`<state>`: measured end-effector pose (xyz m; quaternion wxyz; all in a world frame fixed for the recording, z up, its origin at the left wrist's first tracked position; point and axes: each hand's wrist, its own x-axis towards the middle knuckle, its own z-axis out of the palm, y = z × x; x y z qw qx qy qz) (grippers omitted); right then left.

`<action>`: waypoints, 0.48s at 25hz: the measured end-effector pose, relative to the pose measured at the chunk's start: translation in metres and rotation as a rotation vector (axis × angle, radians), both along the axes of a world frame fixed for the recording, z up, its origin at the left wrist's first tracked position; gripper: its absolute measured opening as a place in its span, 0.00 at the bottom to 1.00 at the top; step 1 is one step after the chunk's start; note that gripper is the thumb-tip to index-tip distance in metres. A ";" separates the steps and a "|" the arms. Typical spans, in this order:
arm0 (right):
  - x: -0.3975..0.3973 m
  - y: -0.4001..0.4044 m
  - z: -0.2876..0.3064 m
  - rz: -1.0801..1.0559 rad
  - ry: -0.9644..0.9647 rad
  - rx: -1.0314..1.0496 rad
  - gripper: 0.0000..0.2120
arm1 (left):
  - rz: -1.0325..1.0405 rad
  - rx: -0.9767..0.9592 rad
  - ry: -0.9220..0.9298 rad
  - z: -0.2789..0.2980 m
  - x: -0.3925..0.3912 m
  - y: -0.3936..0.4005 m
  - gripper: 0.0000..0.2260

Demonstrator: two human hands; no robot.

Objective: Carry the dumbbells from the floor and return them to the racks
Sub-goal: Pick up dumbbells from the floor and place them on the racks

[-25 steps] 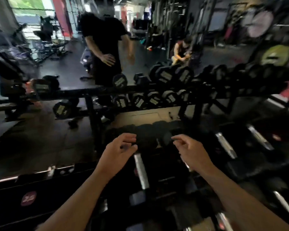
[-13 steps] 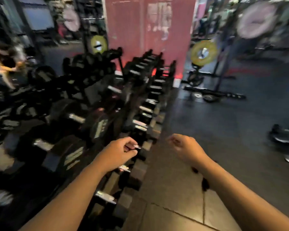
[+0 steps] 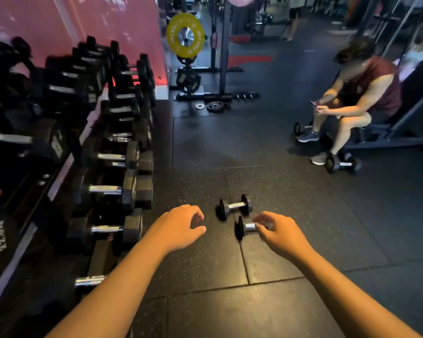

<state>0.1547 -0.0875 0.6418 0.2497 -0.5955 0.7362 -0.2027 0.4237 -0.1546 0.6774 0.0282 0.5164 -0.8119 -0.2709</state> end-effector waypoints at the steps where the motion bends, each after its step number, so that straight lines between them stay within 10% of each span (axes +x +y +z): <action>1: -0.005 -0.006 -0.006 -0.010 0.006 0.005 0.05 | -0.011 -0.013 0.010 -0.007 -0.010 -0.014 0.11; 12: -0.180 -0.129 -0.140 -0.126 -0.052 0.143 0.13 | -0.105 0.133 -0.142 -0.147 -0.241 -0.147 0.14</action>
